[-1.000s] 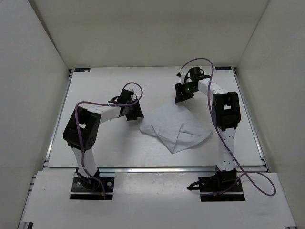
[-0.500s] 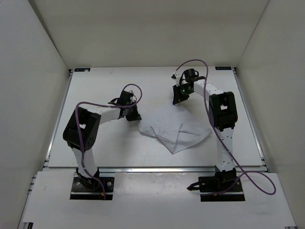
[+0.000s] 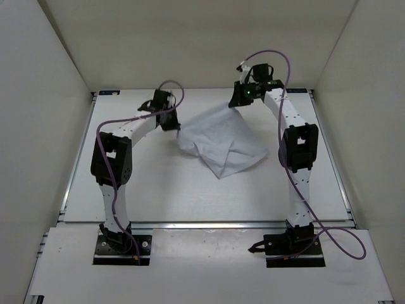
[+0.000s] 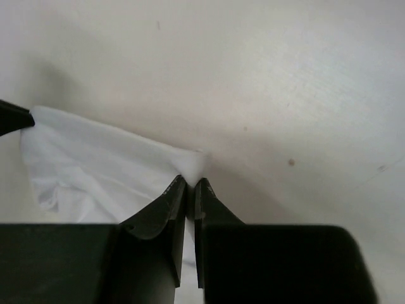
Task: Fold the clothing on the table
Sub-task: Flatten the skirt out, then fold the skirt
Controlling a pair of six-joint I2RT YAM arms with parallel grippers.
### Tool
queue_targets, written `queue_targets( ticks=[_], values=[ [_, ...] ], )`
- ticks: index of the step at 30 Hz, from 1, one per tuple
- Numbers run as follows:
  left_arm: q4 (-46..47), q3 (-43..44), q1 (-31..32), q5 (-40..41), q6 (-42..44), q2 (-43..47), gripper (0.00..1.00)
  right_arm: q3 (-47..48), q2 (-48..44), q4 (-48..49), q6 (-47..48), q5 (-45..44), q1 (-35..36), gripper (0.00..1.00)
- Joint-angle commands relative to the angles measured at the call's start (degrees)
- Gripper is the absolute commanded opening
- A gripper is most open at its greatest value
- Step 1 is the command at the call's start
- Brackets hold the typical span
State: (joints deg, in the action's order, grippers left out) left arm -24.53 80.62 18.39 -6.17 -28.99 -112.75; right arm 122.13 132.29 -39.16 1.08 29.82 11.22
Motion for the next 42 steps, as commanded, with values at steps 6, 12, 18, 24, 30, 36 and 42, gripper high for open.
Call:
queue_targets(
  ticks=[6, 12, 18, 24, 30, 36, 42],
  values=[
    [-12.66, 44.98, -1.52, 16.10, 14.84, 0.23, 0.00, 20.17, -12.92, 12.27, -9.44, 2.17, -8.93, 0.00],
    [-7.30, 24.83, 3.13, 15.93, 16.95, 11.82, 0.00, -6.73, -29.86, 10.23, -1.53, -2.14, -7.71, 0.00],
    [0.18, -11.04, 10.16, 19.71, 14.06, 29.59, 0.00, -50.85, -49.90, 19.29, -3.88, -1.44, -2.71, 0.00],
    [-1.74, -28.65, 9.20, 14.26, 9.22, 38.83, 0.00, -77.18, -61.44, 21.66, -12.67, 0.59, 2.83, 0.00],
    [0.54, -27.80, 5.43, 9.87, 9.22, 33.49, 0.00, -77.40, -56.64, 23.43, -14.00, 1.82, 3.19, 0.00],
    [1.68, -15.79, 3.67, 8.98, 13.08, 22.24, 0.00, -64.49, -47.41, 24.04, -11.02, -0.99, 1.44, 0.00],
    [0.37, 1.69, 2.17, 8.63, 17.12, 9.95, 0.00, -56.22, -40.64, 25.97, -11.37, -2.92, -2.16, 0.00]
  ],
)
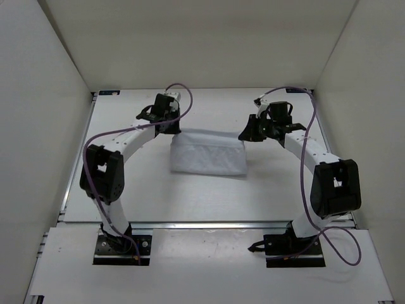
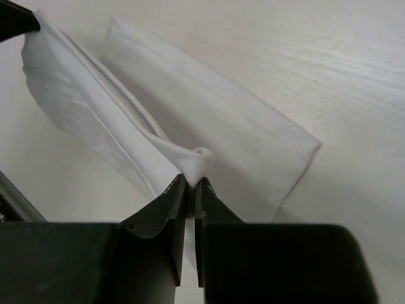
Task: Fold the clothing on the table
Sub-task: Fold the skirt
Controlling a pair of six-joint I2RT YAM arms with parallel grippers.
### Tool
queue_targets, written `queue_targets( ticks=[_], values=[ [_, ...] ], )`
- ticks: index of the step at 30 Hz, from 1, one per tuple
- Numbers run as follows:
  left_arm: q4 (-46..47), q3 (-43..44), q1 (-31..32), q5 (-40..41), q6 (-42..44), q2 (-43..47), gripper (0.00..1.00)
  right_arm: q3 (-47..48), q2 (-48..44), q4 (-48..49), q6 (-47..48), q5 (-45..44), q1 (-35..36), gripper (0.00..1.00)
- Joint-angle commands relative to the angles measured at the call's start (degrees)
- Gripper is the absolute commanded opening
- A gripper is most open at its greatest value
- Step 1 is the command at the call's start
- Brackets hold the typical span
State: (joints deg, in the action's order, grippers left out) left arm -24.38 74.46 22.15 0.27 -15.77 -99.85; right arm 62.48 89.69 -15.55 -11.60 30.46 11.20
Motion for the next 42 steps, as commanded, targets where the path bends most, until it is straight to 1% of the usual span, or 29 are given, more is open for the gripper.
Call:
queue_targets(
  ticks=[1, 4, 6, 8, 11, 12, 13, 14, 15, 16, 17, 19, 20, 21, 22, 23, 24, 25, 26, 28, 29, 30, 31, 33, 35, 37, 38, 40, 42],
  values=[
    [-1.62, 12.42, -1.67, 2.19, 4.34, -6.37, 0.00, 4.31, 2.68, 2.19, 1.66, -3.74, -2.50, 0.00],
    [-3.48, 19.65, -1.33, 2.62, 4.52, -14.81, 0.00, 5.28, 7.24, 2.89, 2.71, -3.21, -3.91, 0.00],
    [-4.18, 21.25, -1.24, 3.76, 3.21, -17.99, 0.00, 7.38, 12.06, 1.76, 3.67, -3.03, -3.56, 0.00],
    [-4.88, 21.35, -1.50, 3.77, 2.24, -20.02, 0.00, 10.55, 15.58, 0.09, 4.91, -4.26, -2.68, 0.00],
    [-2.96, 19.24, -2.46, 3.33, 1.62, -20.64, 0.00, 15.12, 20.60, -2.11, 5.97, -5.67, -1.63, 0.00],
    [-2.78, 19.32, -2.81, 2.98, 2.05, -20.38, 0.03, 16.26, 22.44, -2.11, 5.62, -5.50, -1.27, 0.00],
    [-2.34, 19.67, -2.99, 2.28, 2.15, -21.08, 0.16, 17.58, 22.98, -2.38, 5.27, -5.76, -1.36, 0.00],
    [-2.51, 19.94, -3.60, 1.75, 2.23, -21.87, 0.36, 17.94, 23.94, -2.99, 5.35, -6.80, -1.44, 0.00],
    [-3.04, 21.68, -3.96, 1.23, 1.97, -22.57, 0.48, 18.81, 24.74, -3.34, 5.09, -7.95, -1.79, 0.00],
    [-3.56, 23.18, -3.96, 1.13, 1.88, -23.01, 0.53, 20.04, 25.00, -3.78, 4.74, -9.09, -1.97, 0.00],
    [-3.83, 24.41, -4.39, 0.52, 1.88, -23.19, 0.63, 20.83, 24.83, -5.00, 5.00, -9.62, -2.15, 0.00],
    [-4.01, 25.30, -4.83, 0.87, 1.80, -23.28, 0.73, 20.93, 23.53, -5.54, 4.74, -11.73, -2.85, 0.00],
    [-3.83, 25.56, -4.84, 1.04, 1.80, -23.02, 0.80, 20.67, 23.34, -6.15, 5.17, -12.26, -2.50, 0.00],
    [-4.01, 25.65, -4.92, 1.31, 1.80, -22.06, 0.84, 20.58, 22.82, -7.46, 5.35, -12.44, -2.94, 0.04],
    [-3.92, 25.39, -5.53, 0.96, 1.71, -21.88, 0.87, 21.10, 23.33, -8.43, 5.96, -13.05, -3.46, 0.10],
    [-4.01, 24.87, -5.19, 0.96, 1.79, -20.92, 0.88, 21.89, 23.34, -10.79, 5.80, -13.06, -3.47, 0.29],
    [-3.49, 24.08, -5.02, 0.87, 2.06, -20.13, 0.88, 22.51, 23.69, -12.82, 6.06, -12.97, -3.99, 0.42],
    [-3.39, 23.37, -4.93, 0.70, 1.88, -19.25, 0.88, 22.34, 23.08, -13.53, 6.14, -13.14, -3.73, 0.44],
    [-3.13, 21.89, -4.66, 0.61, 1.88, -17.93, 0.87, 22.25, 22.38, -14.24, 5.88, -13.58, -3.47, 0.53],
    [-2.52, 19.07, -3.44, 0.26, 1.88, -15.47, 0.86, 20.32, 20.36, -14.68, 5.27, -14.45, -3.12, 0.55],
    [-1.12, 16.71, -2.39, 0.43, 1.62, -13.72, 0.86, 18.40, 19.57, -13.90, 4.92, -15.33, -2.85, 0.59],
    [-0.24, 15.29, -1.77, 0.52, 2.05, -11.79, 0.84, 17.42, 17.47, -12.85, 4.39, -16.21, -2.16, 0.66],
    [0.12, 12.50, -0.54, 2.17, 1.54, -10.90, 0.84, 15.07, 15.80, -12.14, 4.39, -16.92, -1.71, 0.69],
    [1.70, 8.88, 1.13, 4.20, 1.45, -8.17, 0.83, 12.32, 13.24, -11.17, 4.56, -17.71, -0.75, 0.73],
    [2.14, 4.58, 2.71, 4.56, 1.18, -6.68, 0.82, 8.73, 11.13, -11.17, 3.78, -18.32, -0.65, 0.72],
    [3.54, 0.97, 2.98, 4.04, 0.48, -5.09, 0.80, 5.65, 9.81, -10.21, 2.64, -17.45, -0.22, 0.72],
    [3.73, -1.05, 2.81, 4.03, 0.39, -4.65, 0.80, 3.03, 8.50, -9.68, 1.67, -16.14, 0.13, 0.71],
    [4.69, -4.48, 2.63, 3.50, 0.30, -2.90, 0.78, -2.86, 6.39, -4.60, 0.61, -13.69, -0.48, 0.66],
    [5.48, -6.33, 1.93, 2.81, 0.65, -2.63, 0.78, -6.99, 4.27, -0.38, -1.32, -12.27, -1.00, 0.65]
  ],
)
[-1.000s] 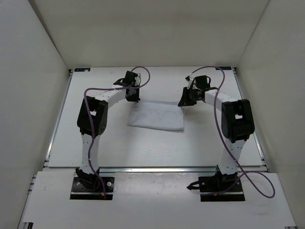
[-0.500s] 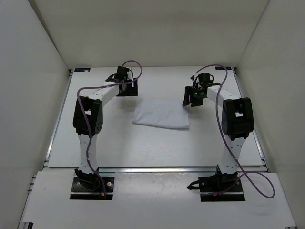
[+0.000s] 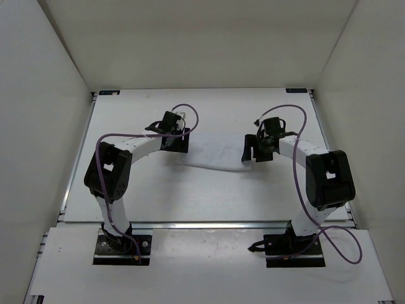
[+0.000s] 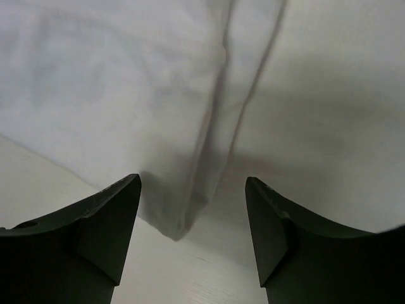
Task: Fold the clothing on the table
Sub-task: Fold the skirt
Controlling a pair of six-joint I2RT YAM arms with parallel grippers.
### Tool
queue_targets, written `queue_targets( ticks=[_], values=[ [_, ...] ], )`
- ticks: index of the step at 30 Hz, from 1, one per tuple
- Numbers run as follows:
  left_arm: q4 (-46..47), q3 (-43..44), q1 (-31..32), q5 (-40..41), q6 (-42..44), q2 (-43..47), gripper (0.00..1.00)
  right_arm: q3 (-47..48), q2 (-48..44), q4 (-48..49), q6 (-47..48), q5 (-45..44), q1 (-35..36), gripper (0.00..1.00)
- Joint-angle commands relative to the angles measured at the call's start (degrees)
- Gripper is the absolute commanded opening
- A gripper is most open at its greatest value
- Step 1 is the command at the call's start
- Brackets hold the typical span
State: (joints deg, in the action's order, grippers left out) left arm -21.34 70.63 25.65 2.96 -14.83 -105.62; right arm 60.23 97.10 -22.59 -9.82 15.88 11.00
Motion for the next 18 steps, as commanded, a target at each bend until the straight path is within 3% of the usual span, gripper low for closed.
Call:
queue_targets(
  ticks=[1, 6, 18],
  values=[
    [2.79, -3.39, -1.48, 0.20, 0.06, 3.49, 0.78, -6.42, -4.01, 8.59, -3.88, 2.23, -0.90, 0.64],
    [3.15, -5.06, -2.62, -0.15, 1.03, 4.11, 0.76, -8.29, -3.24, 11.95, -6.35, 6.09, -2.57, 0.60],
    [3.68, -5.85, -2.89, -1.99, -0.37, 0.95, 0.56, -4.60, 4.50, 12.65, -7.22, 3.64, -0.55, 0.44]
  ],
)
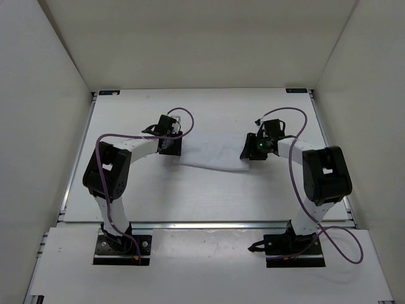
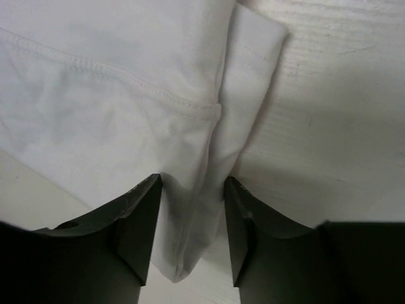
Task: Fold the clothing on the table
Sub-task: Fold the skirt
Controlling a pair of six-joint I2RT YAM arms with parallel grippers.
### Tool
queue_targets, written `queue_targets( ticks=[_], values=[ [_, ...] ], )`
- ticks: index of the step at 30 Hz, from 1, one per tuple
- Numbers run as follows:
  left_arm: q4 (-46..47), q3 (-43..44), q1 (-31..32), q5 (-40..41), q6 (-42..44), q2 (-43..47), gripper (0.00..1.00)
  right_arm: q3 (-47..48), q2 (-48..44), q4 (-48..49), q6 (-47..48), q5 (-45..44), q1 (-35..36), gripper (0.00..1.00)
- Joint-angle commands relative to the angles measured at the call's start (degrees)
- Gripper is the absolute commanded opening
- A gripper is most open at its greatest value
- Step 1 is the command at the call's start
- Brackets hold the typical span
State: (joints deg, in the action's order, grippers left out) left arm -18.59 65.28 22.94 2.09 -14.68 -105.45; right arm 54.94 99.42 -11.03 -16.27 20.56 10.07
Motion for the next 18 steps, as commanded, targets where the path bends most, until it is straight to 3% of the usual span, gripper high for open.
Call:
queue_targets(
  ticks=[1, 7, 9, 13, 18],
  values=[
    [1.27, -0.50, -0.09, -0.77, -0.53, 0.95, 0.54, 0.70, 2.71, 1.53, -0.69, -1.13, 1.09, 0.41],
    [0.14, -1.47, 0.87, -0.60, -0.97, 1.91, 0.47, 2.19, 5.87, 0.39, -0.17, -0.87, 0.22, 0.15],
    [0.22, -1.64, 1.67, -0.51, -1.40, 2.18, 0.43, 3.06, 5.88, -0.13, 0.27, -1.74, 0.04, 0.00],
    [0.13, -2.35, 2.63, -1.82, -3.07, 2.26, 0.32, 5.44, 5.88, -2.24, 1.94, -1.40, -1.10, 0.00],
    [-0.13, -0.42, 5.35, -3.31, -4.57, -1.41, 0.23, 16.06, 5.00, -10.31, 6.24, -2.45, -1.80, 0.00]
  ],
)
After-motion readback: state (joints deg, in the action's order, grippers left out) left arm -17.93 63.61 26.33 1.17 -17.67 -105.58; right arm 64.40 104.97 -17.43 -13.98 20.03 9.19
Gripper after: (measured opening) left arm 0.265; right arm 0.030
